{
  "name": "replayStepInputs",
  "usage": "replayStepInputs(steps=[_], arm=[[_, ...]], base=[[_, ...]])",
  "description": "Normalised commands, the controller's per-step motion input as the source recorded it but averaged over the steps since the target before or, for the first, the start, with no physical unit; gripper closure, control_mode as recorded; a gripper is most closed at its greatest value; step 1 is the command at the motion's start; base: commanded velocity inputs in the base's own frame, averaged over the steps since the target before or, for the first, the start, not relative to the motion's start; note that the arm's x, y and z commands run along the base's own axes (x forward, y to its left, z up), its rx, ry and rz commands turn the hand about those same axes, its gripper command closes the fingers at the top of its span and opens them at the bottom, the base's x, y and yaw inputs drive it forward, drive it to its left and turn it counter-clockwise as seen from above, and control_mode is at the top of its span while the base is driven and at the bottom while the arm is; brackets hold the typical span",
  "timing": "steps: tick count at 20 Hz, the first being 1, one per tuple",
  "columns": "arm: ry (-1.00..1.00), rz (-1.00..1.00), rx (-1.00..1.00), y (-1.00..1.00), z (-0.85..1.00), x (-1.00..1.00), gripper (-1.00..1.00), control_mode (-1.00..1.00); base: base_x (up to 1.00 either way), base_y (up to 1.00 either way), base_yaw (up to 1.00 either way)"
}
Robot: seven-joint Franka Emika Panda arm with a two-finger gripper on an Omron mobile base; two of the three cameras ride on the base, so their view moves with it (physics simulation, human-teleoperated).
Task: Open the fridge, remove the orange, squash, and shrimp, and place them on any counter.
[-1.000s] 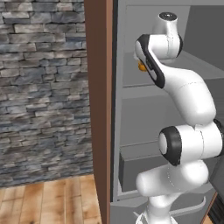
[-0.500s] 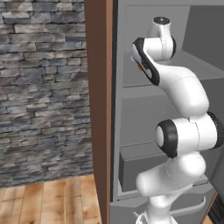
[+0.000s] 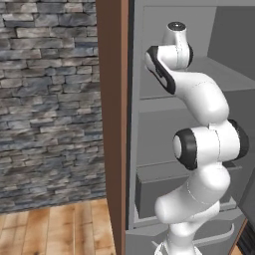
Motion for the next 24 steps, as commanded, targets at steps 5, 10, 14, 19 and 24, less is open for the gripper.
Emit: replayStepInputs(steps=[5, 10, 14, 19, 24], arm=[[0.03, -0.03, 0.01, 0.0, -0.2, 0.0, -1.0, -1.0], [0.03, -0.02, 0.0, 0.0, -0.09, -0.03, 1.0, -1.0], [0.0, 0.0, 0.0, 0.0, 0.0, 0.0, 1.0, -1.0], [-0.09, 0.0, 0.0, 0.0, 0.0, -0.55, 1.0, -1.0], [-0.07, 0.0, 0.0, 0.0, 0.0, -1.0, 1.0, -1.0]], base=[[0.0, 0.0, 0.0], [0.0, 0.0, 0.0], [0.0, 0.0, 0.0], [0.0, 0.0, 0.0], [0.0, 0.0, 0.0]])
